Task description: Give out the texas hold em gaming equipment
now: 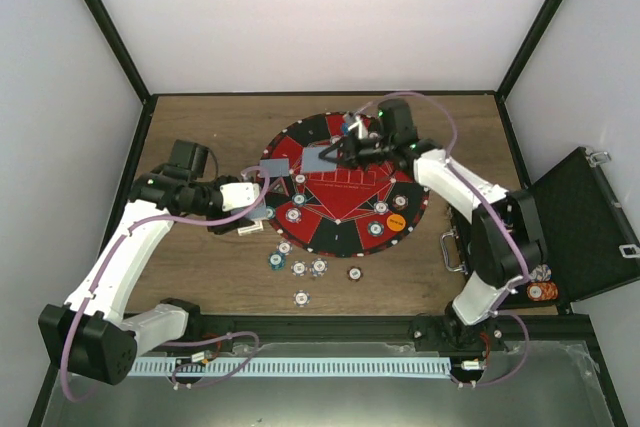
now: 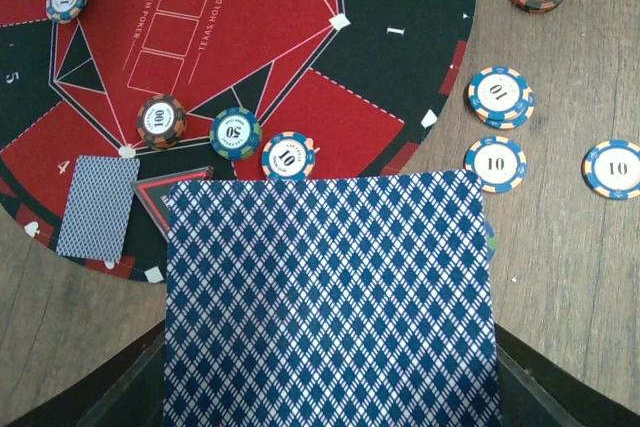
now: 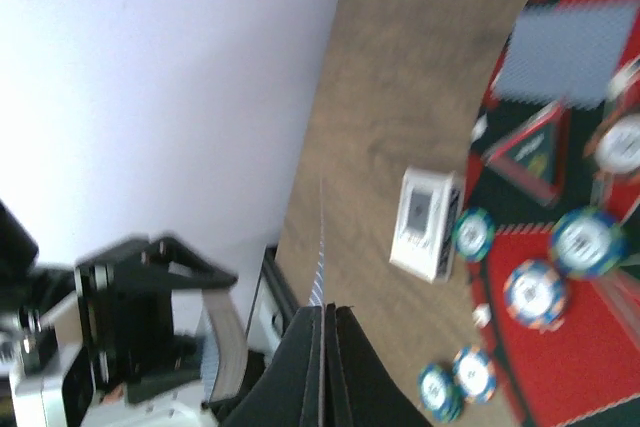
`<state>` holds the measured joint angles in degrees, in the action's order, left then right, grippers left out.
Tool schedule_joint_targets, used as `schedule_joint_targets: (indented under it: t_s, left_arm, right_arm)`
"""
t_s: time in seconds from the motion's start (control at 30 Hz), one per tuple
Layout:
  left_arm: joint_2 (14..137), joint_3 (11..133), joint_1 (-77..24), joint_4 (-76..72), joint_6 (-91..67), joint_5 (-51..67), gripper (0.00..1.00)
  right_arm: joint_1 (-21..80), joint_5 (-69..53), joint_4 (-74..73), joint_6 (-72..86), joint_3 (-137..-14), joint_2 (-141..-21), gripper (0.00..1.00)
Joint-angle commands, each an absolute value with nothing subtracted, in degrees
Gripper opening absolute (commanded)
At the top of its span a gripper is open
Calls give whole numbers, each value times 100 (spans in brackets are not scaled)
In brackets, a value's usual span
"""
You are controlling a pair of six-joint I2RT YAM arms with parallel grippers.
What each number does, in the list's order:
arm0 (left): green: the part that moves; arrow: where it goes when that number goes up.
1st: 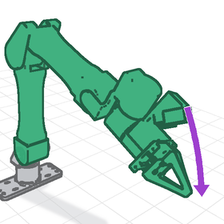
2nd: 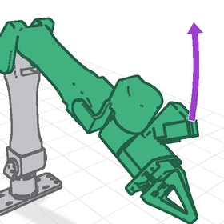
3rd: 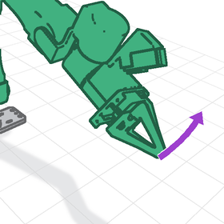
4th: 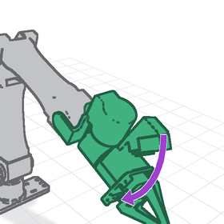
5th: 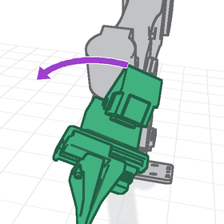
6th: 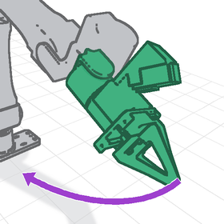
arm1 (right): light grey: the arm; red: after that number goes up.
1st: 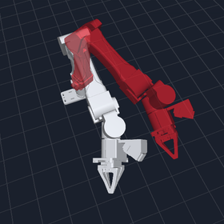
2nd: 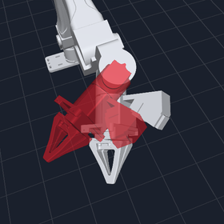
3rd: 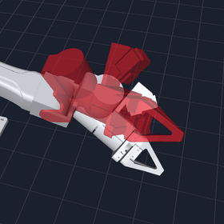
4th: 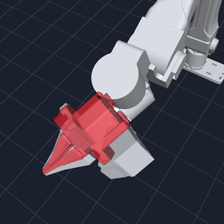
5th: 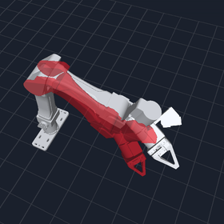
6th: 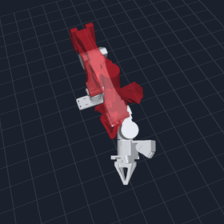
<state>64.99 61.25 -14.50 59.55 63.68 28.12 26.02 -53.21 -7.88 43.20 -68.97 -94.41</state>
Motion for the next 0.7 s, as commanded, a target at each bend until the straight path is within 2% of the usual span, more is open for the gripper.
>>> schedule_joint_targets:
  t_s: [0.0, 0.23, 0.4, 0.5, 0.67]
  left_arm:
    - [6517, 6097, -1424, 5849, 6410, 2932, 4]
    - [6607, 6164, -1424, 5923, 6322, 2980, 4]
    - [6672, 6243, -1424, 5984, 6259, 3014, 4]
    - [6664, 6276, -1424, 6025, 6271, 3013, 4]
    - [6691, 6318, -1424, 6073, 6267, 3006, 4]
  right_arm:
    - [1816, -5402, -1442, 3644, -7935, -10108, 1]
    - [1160, -4462, -2741, 2886, -10598, -12427, 1]
    - [1016, -4247, -3237, 2870, -12517, -13952, 1]
    - [957, -4223, -3095, 2983, -12944, -14536, 2]
    - [912, -4274, -2768, 3102, -13041, -14839, 6]
